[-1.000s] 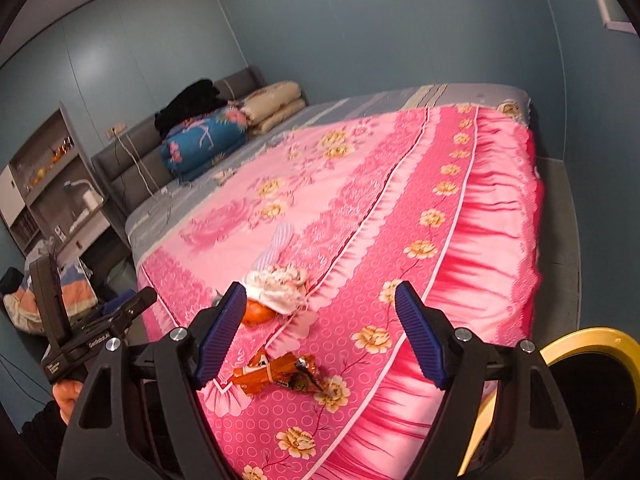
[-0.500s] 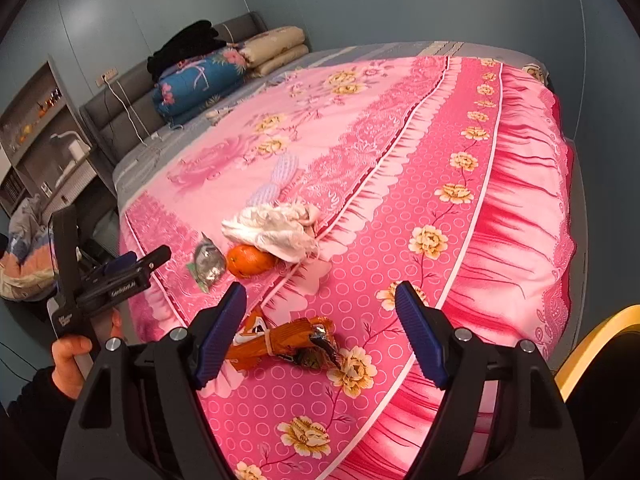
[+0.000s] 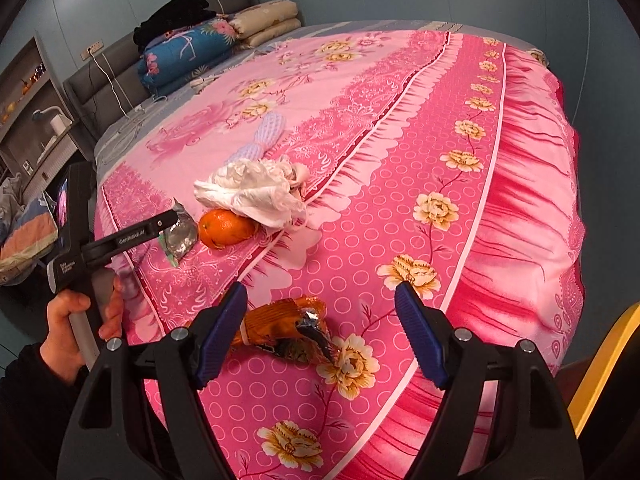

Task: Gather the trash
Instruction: 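Move both tools back over the remaining trash on the bed, then grasp the green-silver wrapper with the left gripper while the right grasps the orange wrapper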

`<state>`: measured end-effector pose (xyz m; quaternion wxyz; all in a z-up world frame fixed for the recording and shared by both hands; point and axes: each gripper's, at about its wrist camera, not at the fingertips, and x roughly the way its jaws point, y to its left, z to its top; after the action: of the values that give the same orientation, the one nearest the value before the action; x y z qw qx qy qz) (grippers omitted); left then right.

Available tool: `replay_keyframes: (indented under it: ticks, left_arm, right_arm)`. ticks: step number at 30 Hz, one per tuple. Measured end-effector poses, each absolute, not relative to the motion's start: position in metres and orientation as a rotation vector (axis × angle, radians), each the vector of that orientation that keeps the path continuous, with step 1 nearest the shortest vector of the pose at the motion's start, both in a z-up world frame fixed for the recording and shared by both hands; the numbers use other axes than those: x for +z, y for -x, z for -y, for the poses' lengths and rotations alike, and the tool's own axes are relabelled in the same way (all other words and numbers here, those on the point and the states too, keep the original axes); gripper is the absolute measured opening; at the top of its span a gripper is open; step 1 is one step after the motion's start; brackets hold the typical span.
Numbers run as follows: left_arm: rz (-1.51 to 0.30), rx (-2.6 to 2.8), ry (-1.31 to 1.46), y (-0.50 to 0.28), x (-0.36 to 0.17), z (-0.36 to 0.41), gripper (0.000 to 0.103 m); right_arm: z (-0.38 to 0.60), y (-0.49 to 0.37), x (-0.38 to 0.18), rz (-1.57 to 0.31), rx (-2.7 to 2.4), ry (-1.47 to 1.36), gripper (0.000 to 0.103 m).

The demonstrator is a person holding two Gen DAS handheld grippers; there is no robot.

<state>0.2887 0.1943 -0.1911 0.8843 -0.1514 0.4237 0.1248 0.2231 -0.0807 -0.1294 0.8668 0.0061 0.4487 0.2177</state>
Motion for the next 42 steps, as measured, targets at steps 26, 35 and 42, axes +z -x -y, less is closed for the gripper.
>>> replay_keyframes:
  ticks: [26,35,42]
  left_arm:
    - [-0.858,0.217,0.333,-0.290,-0.204,-0.190,0.021]
    - [-0.800,0.211,0.370,-0.274,-0.193,-0.196,0.021]
    - [-0.761,0.222,0.382,-0.257,-0.178,-0.197,0.021]
  right_arm:
    - [0.042,-0.233,-0.170,-1.033,0.467,0.059,0.004]
    - [0.051,-0.226,-0.144,-0.946,0.484,0.029,0.001]
    - [0.061,-0.222,-0.129,-0.914,0.490,0.013,0.000]
